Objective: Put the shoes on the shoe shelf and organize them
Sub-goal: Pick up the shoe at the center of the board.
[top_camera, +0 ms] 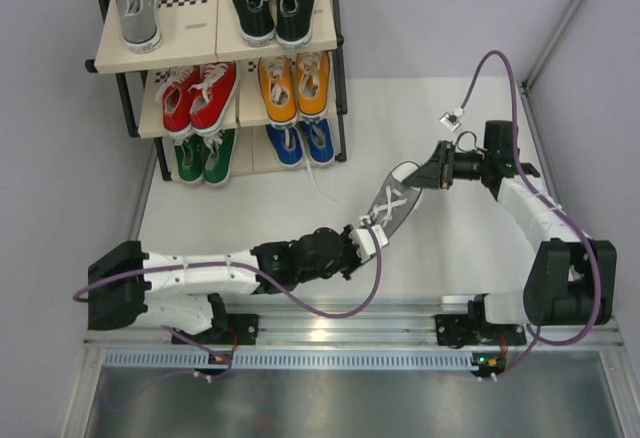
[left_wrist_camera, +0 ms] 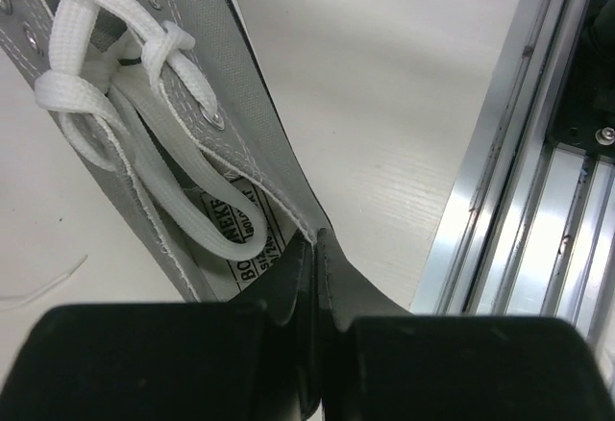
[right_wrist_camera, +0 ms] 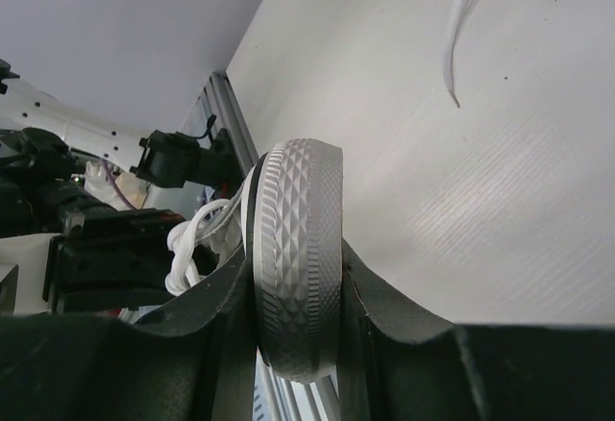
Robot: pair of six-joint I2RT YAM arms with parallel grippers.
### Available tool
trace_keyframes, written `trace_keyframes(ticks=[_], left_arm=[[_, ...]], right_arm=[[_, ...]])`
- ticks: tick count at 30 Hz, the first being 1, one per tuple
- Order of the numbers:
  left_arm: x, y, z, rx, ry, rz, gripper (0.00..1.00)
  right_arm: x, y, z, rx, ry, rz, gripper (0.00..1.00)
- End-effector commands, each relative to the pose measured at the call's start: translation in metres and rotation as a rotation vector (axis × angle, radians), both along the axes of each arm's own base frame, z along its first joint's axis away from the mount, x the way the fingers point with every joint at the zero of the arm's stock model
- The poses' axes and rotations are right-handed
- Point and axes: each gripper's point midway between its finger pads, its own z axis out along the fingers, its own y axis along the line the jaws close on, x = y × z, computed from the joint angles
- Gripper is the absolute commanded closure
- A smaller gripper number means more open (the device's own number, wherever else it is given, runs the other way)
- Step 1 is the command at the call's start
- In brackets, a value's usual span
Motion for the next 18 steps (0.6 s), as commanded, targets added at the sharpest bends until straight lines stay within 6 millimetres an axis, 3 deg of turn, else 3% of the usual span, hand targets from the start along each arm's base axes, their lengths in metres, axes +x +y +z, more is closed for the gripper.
trace_keyframes(ticks=[1,2,3,5,8,9,15,18], left_arm=[[0.005,-0.004,0.042,-0.115,-0.041,0.027,1.00],[0.007,0.001,0.043,-0.110,-0.036,0.045,1.00],[0.007,0.004,0.049,-0.132,-0.022,0.064,1.00],[0.008,0.012,0.046,-0.100,-0.007,0.088,1.00],[0.008,0.018,0.060,-0.121,0.033,0.131,1.00],[0.009,0.022,0.062,-0.117,0.037,0.149,1.00],[0.008,0.034,0.074,-0.114,0.069,0.187,1.00],[0.006,0.039,0.081,-0.124,0.074,0.190,1.00]], right_arm=[[-0.014,0.004,0.035,0.076,-0.077,0.076,1.00],[-0.015,0.003,0.037,0.078,-0.091,0.083,1.00],[-0.011,-0.005,0.040,0.077,-0.100,0.055,0.95],[-0.010,-0.008,0.042,0.064,-0.142,0.058,0.87],[-0.011,-0.012,0.047,0.040,-0.177,0.061,0.73],[-0.011,-0.013,0.051,0.037,-0.195,0.063,0.63],[-0.013,-0.020,0.057,-0.008,-0.264,0.035,0.28],[-0.010,-0.025,0.056,-0.035,-0.274,0.002,0.23]])
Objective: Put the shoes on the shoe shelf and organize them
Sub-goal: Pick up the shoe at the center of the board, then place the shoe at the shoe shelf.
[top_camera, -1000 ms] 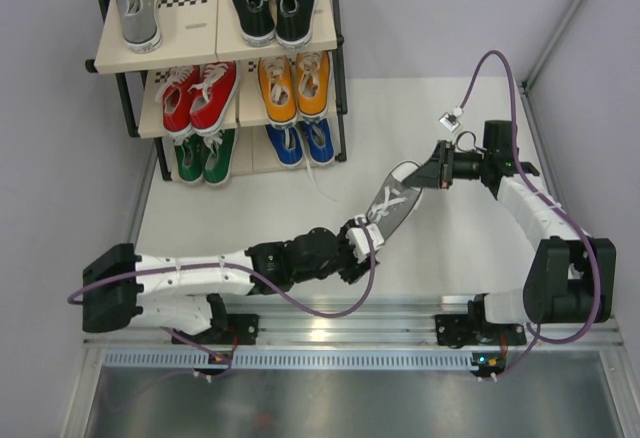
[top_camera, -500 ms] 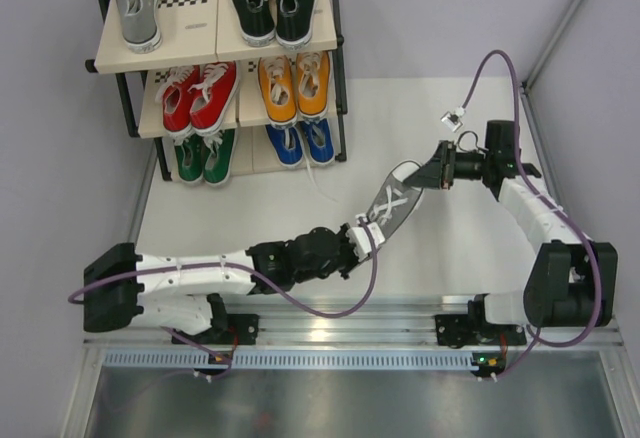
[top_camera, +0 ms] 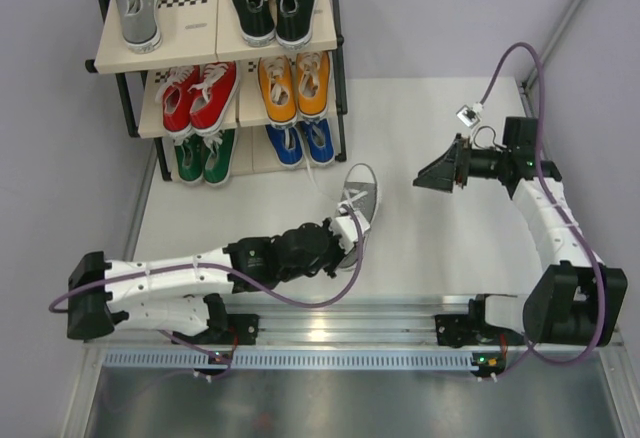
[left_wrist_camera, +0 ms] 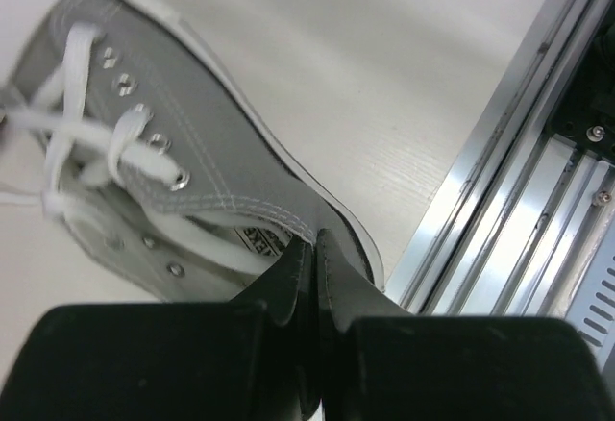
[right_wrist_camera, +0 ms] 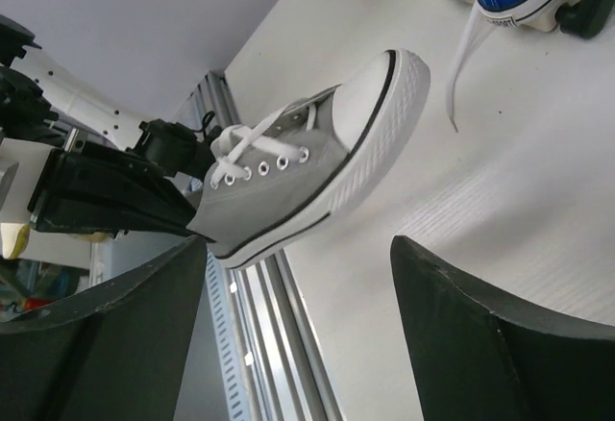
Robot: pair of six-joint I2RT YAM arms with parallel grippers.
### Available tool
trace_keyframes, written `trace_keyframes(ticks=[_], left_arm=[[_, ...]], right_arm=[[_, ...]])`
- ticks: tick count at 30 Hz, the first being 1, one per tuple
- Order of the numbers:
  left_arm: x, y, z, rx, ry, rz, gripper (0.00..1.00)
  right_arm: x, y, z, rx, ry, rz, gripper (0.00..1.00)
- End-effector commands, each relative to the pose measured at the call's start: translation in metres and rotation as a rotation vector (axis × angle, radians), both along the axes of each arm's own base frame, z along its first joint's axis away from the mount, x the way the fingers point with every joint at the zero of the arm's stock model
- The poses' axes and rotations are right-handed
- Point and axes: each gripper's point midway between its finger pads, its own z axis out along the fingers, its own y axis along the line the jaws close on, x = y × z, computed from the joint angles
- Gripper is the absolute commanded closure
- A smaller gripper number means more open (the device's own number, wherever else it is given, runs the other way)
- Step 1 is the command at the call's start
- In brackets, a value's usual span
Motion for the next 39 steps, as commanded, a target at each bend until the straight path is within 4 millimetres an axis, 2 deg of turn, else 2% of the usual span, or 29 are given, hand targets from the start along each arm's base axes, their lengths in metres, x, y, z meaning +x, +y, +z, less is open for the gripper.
trace_keyframes(ticks=[1,2,4,5,6,7,9,11,12,13,15,16,19,20,23,24,26,27,29,30,32,34,35,36,37,38,39], left_arm=[[0.010,0.002,0.055,-0.134,-0.039,0.068,1.00],[0.010,0.005,0.056,-0.121,-0.039,0.072,1.00],[0.011,0.011,0.072,-0.125,-0.050,0.083,1.00],[0.010,0.017,0.072,-0.094,-0.053,0.085,1.00],[0.010,0.021,0.079,-0.097,-0.061,0.084,1.00],[0.011,0.023,0.097,-0.116,-0.083,0.084,1.00],[0.011,0.032,0.107,-0.087,-0.111,0.079,1.00],[0.012,0.037,0.130,-0.099,-0.139,0.077,1.00],[0.012,0.042,0.131,-0.056,-0.163,0.067,1.00],[0.014,0.045,0.152,-0.081,-0.185,0.073,1.00],[0.018,0.052,0.160,-0.028,-0.225,0.078,1.00],[0.020,0.055,0.186,-0.062,-0.253,0.088,1.00],[0.028,0.066,0.210,-0.016,-0.319,0.112,1.00],[0.029,0.069,0.234,-0.050,-0.347,0.120,1.00],[0.030,0.075,0.267,-0.063,-0.412,0.110,1.00],[0.030,0.076,0.287,-0.084,-0.445,0.110,1.00],[0.033,0.074,0.302,-0.080,-0.478,0.108,1.00],[0.033,0.078,0.324,-0.108,-0.517,0.109,1.00],[0.036,0.073,0.335,-0.107,-0.543,0.106,1.00],[0.037,0.078,0.352,-0.121,-0.581,0.114,1.00],[0.043,0.078,0.362,-0.105,-0.613,0.144,1.00],[0.047,0.090,0.385,-0.106,-0.673,0.184,1.00],[0.052,0.088,0.387,-0.085,-0.688,0.202,1.00],[0.059,0.096,0.393,-0.043,-0.726,0.249,1.00],[0.061,0.107,0.407,-0.051,-0.750,0.293,1.00],[0.067,0.107,0.409,-0.021,-0.766,0.324,1.00],[0.071,0.116,0.417,0.001,-0.792,0.373,1.00]], right_arm=[[0.003,-0.008,0.019,-0.033,-0.121,-0.026,0.22],[0.006,-0.013,0.019,-0.045,-0.128,-0.047,0.21],[0.006,-0.017,0.022,-0.048,-0.144,-0.065,0.20],[0.007,-0.024,0.023,-0.047,-0.150,-0.087,0.20],[0.007,-0.027,0.023,-0.052,-0.160,-0.101,0.20],[0.007,-0.030,0.023,-0.054,-0.166,-0.111,0.20],[0.006,-0.036,0.015,-0.058,-0.160,-0.138,0.19],[0.007,-0.040,0.008,-0.068,-0.167,-0.153,0.19],[0.005,-0.041,0.003,-0.069,-0.158,-0.156,0.19],[0.004,-0.041,0.001,-0.069,-0.153,-0.157,0.19],[0.005,-0.045,-0.003,-0.082,-0.159,-0.165,0.19],[0.004,-0.045,-0.004,-0.086,-0.159,-0.165,0.19],[0.004,-0.046,-0.006,-0.091,-0.167,-0.167,0.19],[0.003,-0.046,-0.008,-0.091,-0.164,-0.166,0.19],[0.003,-0.046,-0.010,-0.094,-0.166,-0.165,0.19],[0.003,-0.046,-0.011,-0.094,-0.167,-0.164,0.19],[0.003,-0.046,-0.012,-0.092,-0.164,-0.162,0.19],[0.003,-0.046,-0.012,-0.091,-0.163,-0.159,0.18],[0.003,-0.046,-0.012,-0.091,-0.163,-0.159,0.18],[0.003,-0.046,-0.012,-0.092,-0.166,-0.159,0.18],[0.002,-0.046,-0.013,-0.091,-0.165,-0.157,0.18],[0.002,-0.045,-0.012,-0.088,-0.165,-0.154,0.19],[0.001,-0.045,-0.012,-0.088,-0.170,-0.154,0.18],[0.001,-0.045,-0.012,-0.086,-0.167,-0.152,0.18],[0.000,-0.045,-0.011,-0.085,-0.169,-0.151,0.18],[-0.001,-0.044,-0.011,-0.080,-0.171,-0.147,0.18],[-0.002,-0.044,-0.011,-0.078,-0.168,-0.146,0.18]])
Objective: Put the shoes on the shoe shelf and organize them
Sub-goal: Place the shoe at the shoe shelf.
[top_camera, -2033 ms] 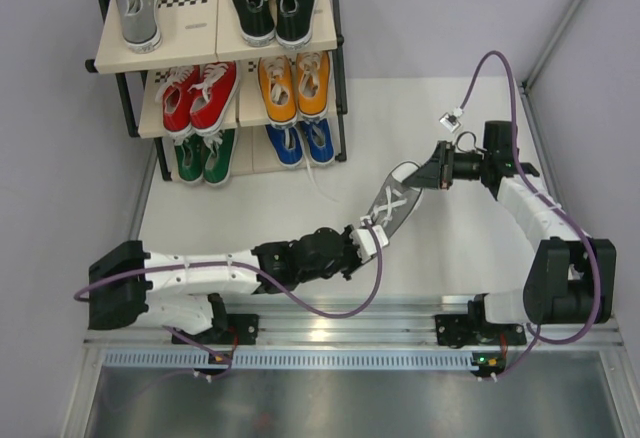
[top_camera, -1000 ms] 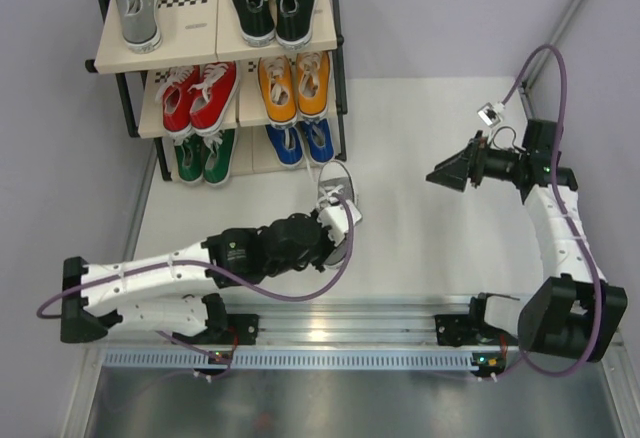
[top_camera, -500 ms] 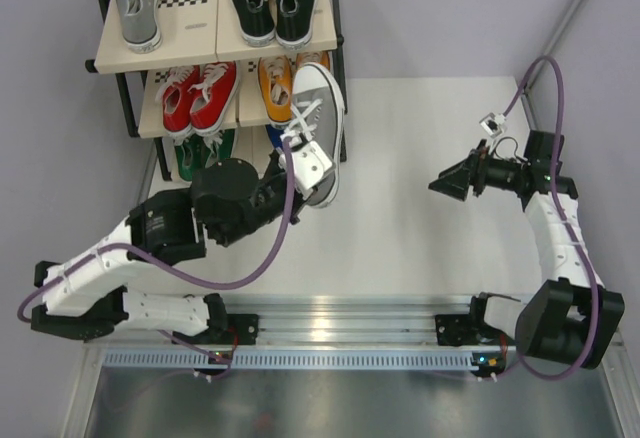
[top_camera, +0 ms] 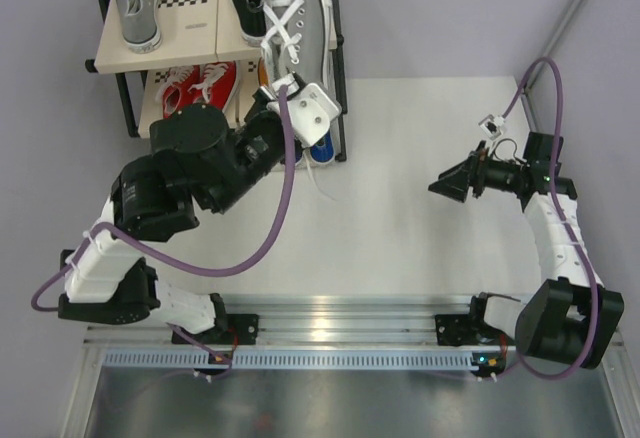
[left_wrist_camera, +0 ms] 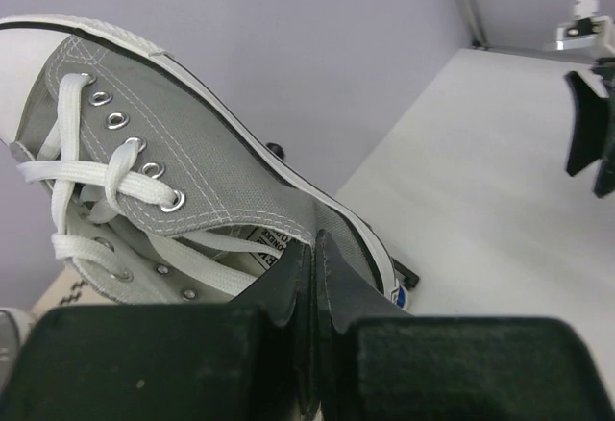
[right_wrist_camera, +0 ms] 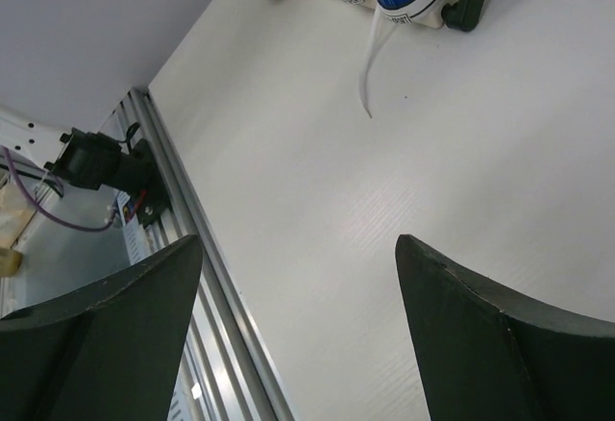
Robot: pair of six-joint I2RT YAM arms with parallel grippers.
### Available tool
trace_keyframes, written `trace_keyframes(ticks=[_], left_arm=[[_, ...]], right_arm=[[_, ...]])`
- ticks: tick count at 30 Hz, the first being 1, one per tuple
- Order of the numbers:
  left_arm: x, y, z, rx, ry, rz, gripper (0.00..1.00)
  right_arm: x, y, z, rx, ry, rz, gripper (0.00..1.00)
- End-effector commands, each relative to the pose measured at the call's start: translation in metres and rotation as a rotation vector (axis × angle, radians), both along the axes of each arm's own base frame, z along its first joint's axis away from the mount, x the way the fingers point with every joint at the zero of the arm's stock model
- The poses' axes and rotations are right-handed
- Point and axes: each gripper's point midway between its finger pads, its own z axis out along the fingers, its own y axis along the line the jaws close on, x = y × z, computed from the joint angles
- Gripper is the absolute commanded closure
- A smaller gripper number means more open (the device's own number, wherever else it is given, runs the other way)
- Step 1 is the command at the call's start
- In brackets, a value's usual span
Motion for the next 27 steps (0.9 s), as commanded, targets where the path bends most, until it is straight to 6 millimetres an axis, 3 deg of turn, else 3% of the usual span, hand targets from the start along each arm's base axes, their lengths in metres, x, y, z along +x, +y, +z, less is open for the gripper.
trace_keyframes(ticks=[1,6,9,10,13,18,20,23,27], left_arm=[[0.016,0.046,0.057,-0.040,-0.164,0.199,1.00],[0.027,0.074,0.084,-0.110,-0.222,0.286,1.00],[0.041,0.080,0.085,-0.117,-0.226,0.316,1.00],[0.045,0.074,0.081,-0.096,-0.222,0.283,1.00],[0.085,0.089,0.065,-0.081,-0.186,0.366,1.00],[0.130,0.129,0.073,-0.232,-0.176,0.387,1.00],[0.154,0.144,0.068,-0.242,-0.158,0.402,1.00],[0.180,0.155,0.052,-0.223,-0.122,0.438,1.00],[0.200,0.156,0.038,-0.210,-0.100,0.394,1.00]], right_arm=[[-0.003,-0.001,0.009,0.006,-0.063,0.019,0.18],[-0.005,0.001,0.010,0.014,-0.064,0.027,0.18],[-0.007,0.002,0.011,0.021,-0.067,0.036,0.18],[-0.007,0.002,0.012,0.023,-0.069,0.038,0.18],[-0.008,0.002,0.012,0.025,-0.071,0.041,0.18],[-0.009,0.002,0.011,0.037,-0.063,0.043,0.18],[-0.011,0.002,0.010,0.049,-0.055,0.044,0.18],[-0.011,0.002,0.009,0.055,-0.055,0.048,0.18],[-0.012,0.003,0.008,0.064,-0.049,0.057,0.17]])
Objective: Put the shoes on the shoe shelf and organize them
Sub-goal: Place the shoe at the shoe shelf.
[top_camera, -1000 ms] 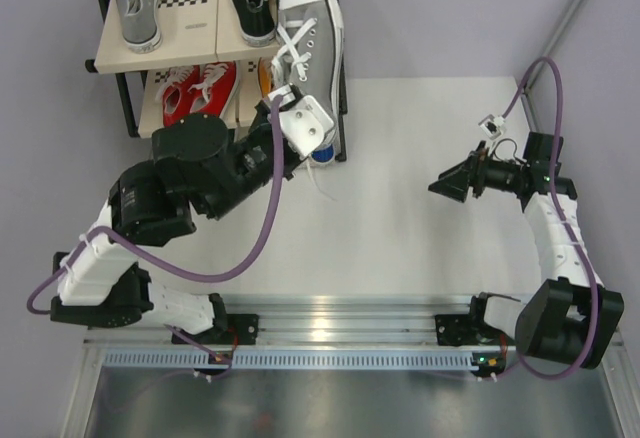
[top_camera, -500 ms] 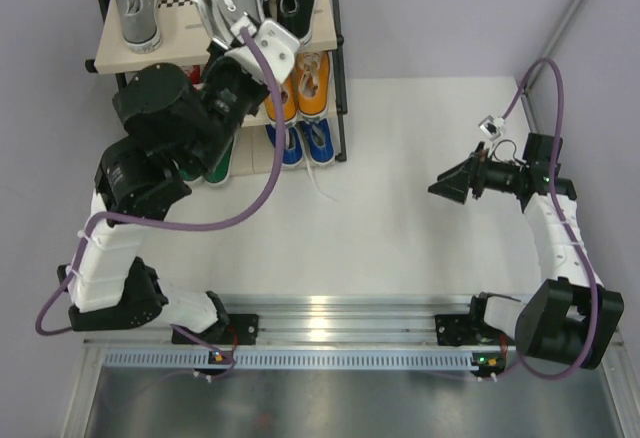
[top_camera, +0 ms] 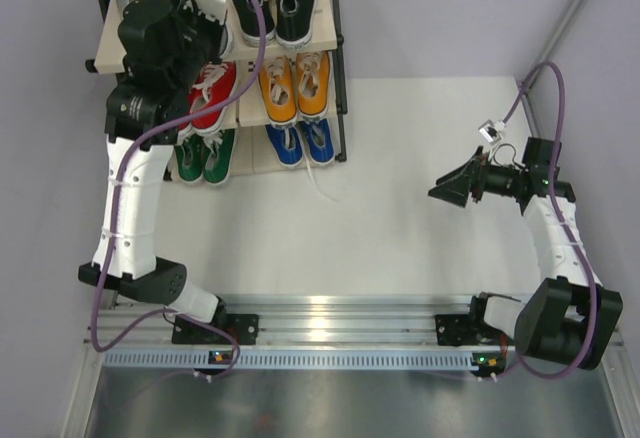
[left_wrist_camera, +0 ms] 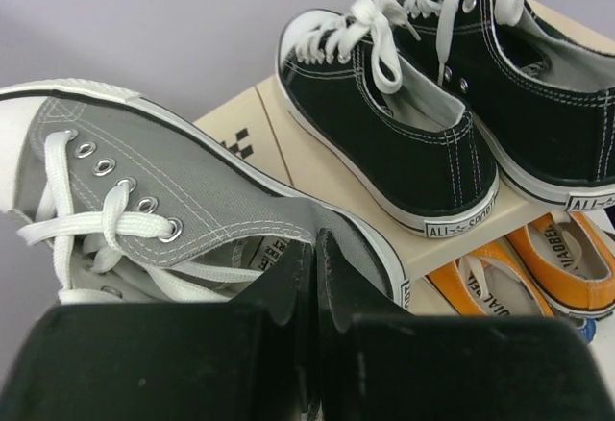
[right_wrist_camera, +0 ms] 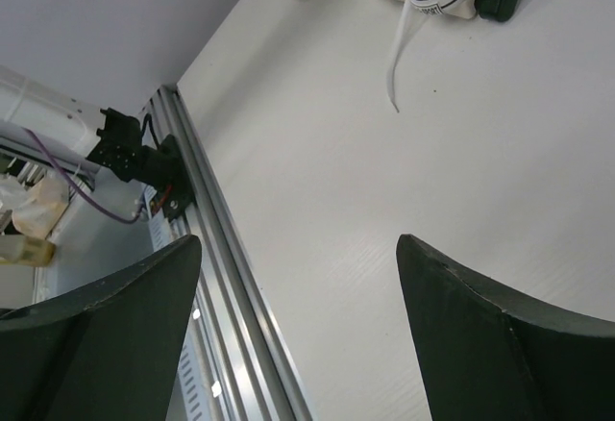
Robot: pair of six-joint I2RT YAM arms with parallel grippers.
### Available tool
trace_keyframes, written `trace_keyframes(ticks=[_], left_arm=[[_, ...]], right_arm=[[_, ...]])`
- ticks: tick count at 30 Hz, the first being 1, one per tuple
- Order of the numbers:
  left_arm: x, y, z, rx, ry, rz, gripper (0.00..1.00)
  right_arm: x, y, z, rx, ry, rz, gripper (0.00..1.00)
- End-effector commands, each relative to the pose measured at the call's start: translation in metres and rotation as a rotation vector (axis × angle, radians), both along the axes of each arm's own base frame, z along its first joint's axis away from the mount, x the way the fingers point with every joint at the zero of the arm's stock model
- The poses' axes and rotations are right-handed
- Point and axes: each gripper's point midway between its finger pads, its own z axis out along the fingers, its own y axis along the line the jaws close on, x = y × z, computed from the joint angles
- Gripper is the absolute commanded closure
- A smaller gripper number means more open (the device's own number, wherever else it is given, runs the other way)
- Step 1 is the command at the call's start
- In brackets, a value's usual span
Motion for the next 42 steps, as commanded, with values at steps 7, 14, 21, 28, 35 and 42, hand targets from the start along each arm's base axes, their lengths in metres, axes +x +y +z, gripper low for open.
trace_keyframes(ticks=[7,14,21,28,35,42], left_arm=[[0.013,-0.008,0.037,-0.044,-0.160,-0.120,1.00],[0.023,-0.004,0.030,-0.023,-0.166,-0.121,1.00],[0.037,-0.007,0.025,-0.017,-0.175,-0.133,1.00],[0.048,-0.012,0.008,-0.017,-0.143,-0.146,1.00],[0.051,-0.014,-0.008,-0.026,-0.110,-0.151,1.00],[0.052,-0.016,-0.012,-0.021,-0.109,-0.162,1.00]], right_arm=[[-0.007,0.001,0.011,0.024,-0.077,0.038,0.16],[-0.007,0.002,0.011,0.024,-0.078,0.042,0.16],[-0.007,0.002,0.011,0.025,-0.079,0.044,0.16],[-0.009,0.003,0.013,0.032,-0.082,0.054,0.16],[-0.013,0.004,0.016,0.030,-0.095,0.059,0.16],[-0.014,0.004,0.017,0.023,-0.107,0.055,0.16]])
